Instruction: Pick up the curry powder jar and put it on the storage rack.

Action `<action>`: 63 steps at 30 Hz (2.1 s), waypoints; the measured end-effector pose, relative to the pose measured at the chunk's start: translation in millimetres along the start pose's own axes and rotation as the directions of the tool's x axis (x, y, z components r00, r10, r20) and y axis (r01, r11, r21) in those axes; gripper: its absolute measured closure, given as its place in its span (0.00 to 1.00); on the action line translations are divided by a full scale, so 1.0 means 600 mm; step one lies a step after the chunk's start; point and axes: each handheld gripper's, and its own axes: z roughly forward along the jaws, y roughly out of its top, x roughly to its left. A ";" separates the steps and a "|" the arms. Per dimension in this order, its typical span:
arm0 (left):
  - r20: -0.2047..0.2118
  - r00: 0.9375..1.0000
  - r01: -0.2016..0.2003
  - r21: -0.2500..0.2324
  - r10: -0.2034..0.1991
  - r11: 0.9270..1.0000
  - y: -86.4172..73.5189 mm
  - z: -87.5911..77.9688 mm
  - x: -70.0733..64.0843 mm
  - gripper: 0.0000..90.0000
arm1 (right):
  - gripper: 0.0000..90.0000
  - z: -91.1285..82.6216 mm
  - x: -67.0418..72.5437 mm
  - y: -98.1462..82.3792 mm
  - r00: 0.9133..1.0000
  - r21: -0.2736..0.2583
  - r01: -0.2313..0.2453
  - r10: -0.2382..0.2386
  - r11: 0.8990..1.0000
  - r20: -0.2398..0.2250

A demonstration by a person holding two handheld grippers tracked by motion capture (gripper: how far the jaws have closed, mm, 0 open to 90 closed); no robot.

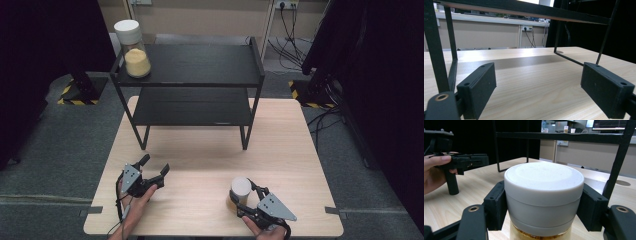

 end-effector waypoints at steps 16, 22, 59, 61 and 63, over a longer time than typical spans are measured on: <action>-0.002 1.000 0.004 -0.001 -0.004 1.000 0.000 0.000 0.000 0.14 | 0.38 0.020 0.003 0.037 1.000 -0.049 -0.001 0.002 0.999 0.019; -0.002 1.000 0.003 0.001 -0.003 1.000 0.000 0.000 0.001 0.14 | 0.38 0.028 -0.001 0.061 0.999 -0.101 0.005 0.000 0.995 0.048; -0.012 1.000 0.002 0.009 -0.002 1.000 0.003 0.002 -0.003 0.14 | 0.38 0.077 -0.010 0.144 0.992 -0.236 0.027 0.003 0.971 0.124; -0.013 1.000 0.002 0.010 -0.002 1.000 0.003 0.002 -0.003 0.14 | 0.38 0.079 -0.010 0.151 0.992 -0.239 0.027 0.003 0.971 0.126; -0.013 1.000 0.002 0.009 -0.002 1.000 0.003 0.002 -0.003 0.14 | 0.38 0.081 -0.011 0.157 0.992 -0.243 0.031 0.001 0.969 0.128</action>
